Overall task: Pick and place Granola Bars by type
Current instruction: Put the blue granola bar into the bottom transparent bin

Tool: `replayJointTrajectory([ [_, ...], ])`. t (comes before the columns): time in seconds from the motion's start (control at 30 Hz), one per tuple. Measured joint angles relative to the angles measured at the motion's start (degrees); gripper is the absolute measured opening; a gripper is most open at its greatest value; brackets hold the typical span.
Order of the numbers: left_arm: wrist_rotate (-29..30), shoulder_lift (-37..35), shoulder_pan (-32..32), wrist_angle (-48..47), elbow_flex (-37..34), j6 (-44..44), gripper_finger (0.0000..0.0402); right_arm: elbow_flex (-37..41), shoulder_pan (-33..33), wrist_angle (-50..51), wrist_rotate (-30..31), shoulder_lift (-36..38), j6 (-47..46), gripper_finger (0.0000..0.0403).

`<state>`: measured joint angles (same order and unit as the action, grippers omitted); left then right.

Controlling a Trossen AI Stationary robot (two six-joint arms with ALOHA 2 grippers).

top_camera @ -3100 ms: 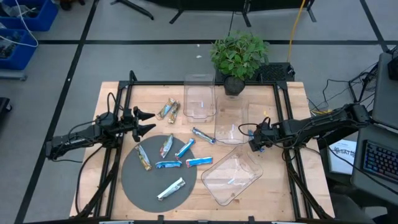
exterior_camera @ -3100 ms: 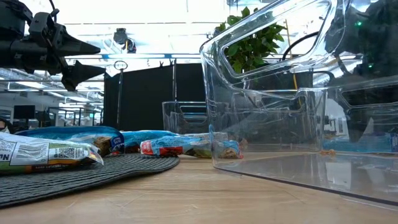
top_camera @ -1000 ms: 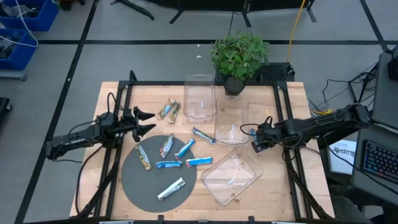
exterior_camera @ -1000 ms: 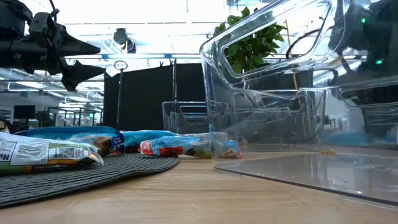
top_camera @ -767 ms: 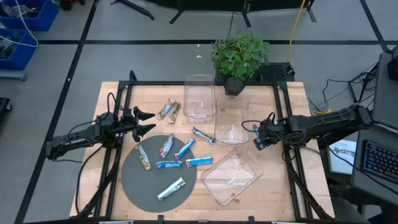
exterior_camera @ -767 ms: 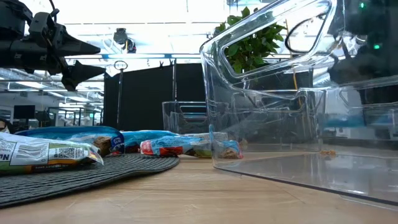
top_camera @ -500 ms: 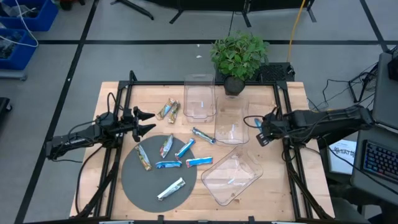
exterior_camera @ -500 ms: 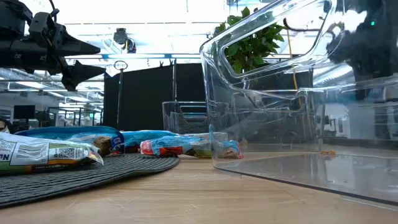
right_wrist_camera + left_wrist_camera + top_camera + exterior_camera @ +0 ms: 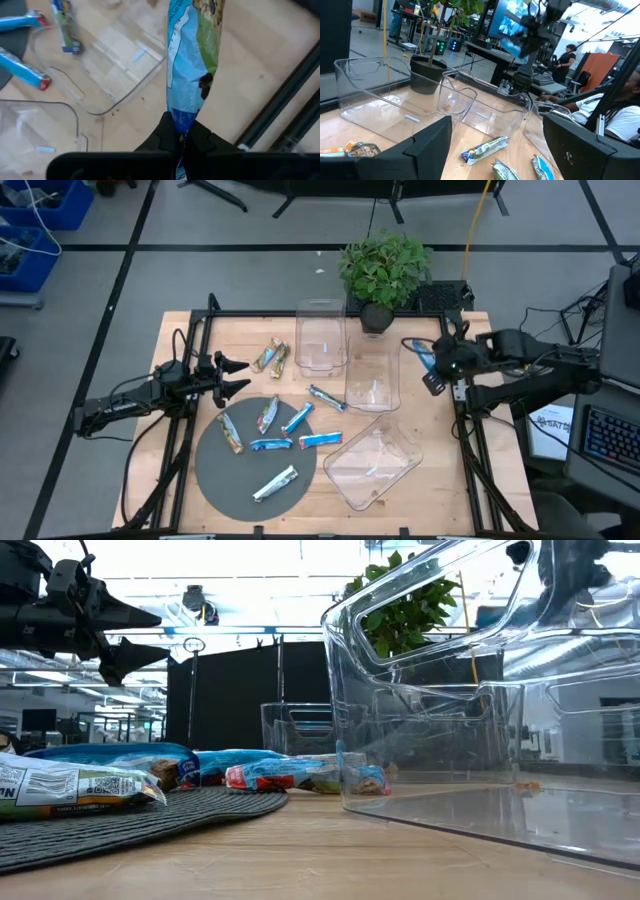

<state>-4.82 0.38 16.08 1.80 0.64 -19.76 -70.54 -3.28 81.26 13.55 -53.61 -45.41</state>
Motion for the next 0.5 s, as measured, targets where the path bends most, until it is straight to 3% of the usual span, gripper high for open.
replayJointTrajectory([
  [0.5,0.0,0.0,0.0,0.0,0.0,0.0,0.031,-26.7,-6.6,8.7,-0.4,-12.6,20.4,0.0],
])
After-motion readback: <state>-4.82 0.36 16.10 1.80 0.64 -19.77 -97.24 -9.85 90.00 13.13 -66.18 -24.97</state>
